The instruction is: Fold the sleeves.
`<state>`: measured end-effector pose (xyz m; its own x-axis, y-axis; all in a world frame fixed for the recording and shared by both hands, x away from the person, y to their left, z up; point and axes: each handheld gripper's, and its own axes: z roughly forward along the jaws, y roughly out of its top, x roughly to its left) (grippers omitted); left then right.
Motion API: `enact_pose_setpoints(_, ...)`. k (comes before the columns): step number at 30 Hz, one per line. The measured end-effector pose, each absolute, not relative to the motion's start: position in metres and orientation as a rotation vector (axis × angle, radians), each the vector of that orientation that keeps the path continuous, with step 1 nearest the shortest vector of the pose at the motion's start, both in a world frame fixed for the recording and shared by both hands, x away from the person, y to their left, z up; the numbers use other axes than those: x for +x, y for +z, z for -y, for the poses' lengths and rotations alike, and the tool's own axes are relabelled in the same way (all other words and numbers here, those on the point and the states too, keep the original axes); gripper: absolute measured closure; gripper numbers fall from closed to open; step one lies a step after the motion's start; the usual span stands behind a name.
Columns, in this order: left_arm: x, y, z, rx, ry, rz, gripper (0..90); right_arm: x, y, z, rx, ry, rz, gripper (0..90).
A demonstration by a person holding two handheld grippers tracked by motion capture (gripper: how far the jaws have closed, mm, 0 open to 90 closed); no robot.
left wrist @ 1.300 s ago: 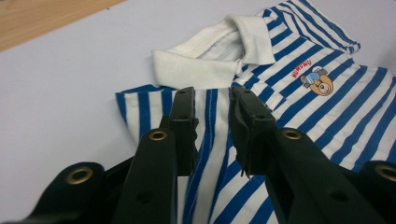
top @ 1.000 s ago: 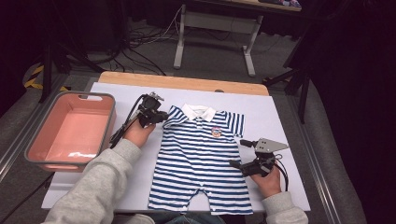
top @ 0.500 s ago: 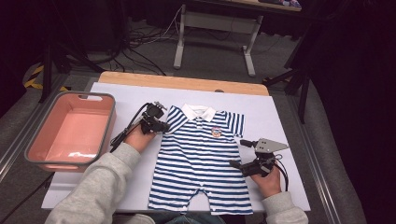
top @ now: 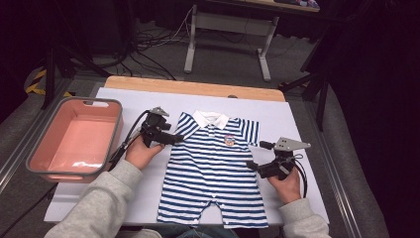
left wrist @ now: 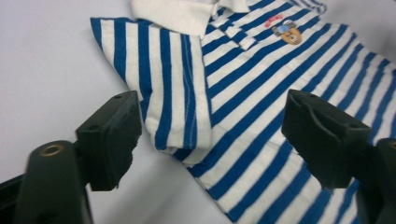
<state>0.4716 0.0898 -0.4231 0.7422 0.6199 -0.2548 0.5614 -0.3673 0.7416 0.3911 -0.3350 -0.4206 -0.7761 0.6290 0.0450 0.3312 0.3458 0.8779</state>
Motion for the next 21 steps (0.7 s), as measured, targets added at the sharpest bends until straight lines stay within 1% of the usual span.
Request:
enact_pose_setpoints(1,0.472,-0.423,-0.090,2.057,0.084,-0.890,18.1,0.393,-0.420,0.335,0.862,1.385,-2.320,0.0)
enact_pose_setpoints(3,0.459,-0.420,-0.095,2.030,0.118,-0.867,15.8,0.398,-0.417,0.334,0.881,1.356,-2.324,0.4)
enact_pose_setpoints(5,0.452,-0.419,-0.099,2.022,0.148,-0.853,11.8,0.403,-0.416,0.335,0.893,1.352,-2.325,1.3)
enact_pose_setpoints(8,0.446,-0.419,-0.102,2.012,0.157,-0.854,9.6,0.408,-0.414,0.335,0.898,1.348,-2.328,1.6)
enact_pose_setpoints(9,0.443,-0.419,-0.104,2.004,0.160,-0.854,6.9,0.412,-0.414,0.336,0.918,1.327,-2.327,3.7)
enact_pose_setpoints(11,0.435,-0.420,-0.109,1.966,0.139,-0.846,6.1,0.415,-0.413,0.337,0.935,1.309,-2.321,6.6)
enact_pose_setpoints(14,0.431,-0.421,-0.112,1.955,0.136,-0.841,5.7,0.419,-0.411,0.336,0.962,1.253,-2.307,10.6)
enact_pose_setpoints(21,0.428,-0.418,-0.113,1.941,0.158,-0.799,5.6,0.427,-0.407,0.336,0.967,1.213,-2.286,11.6)
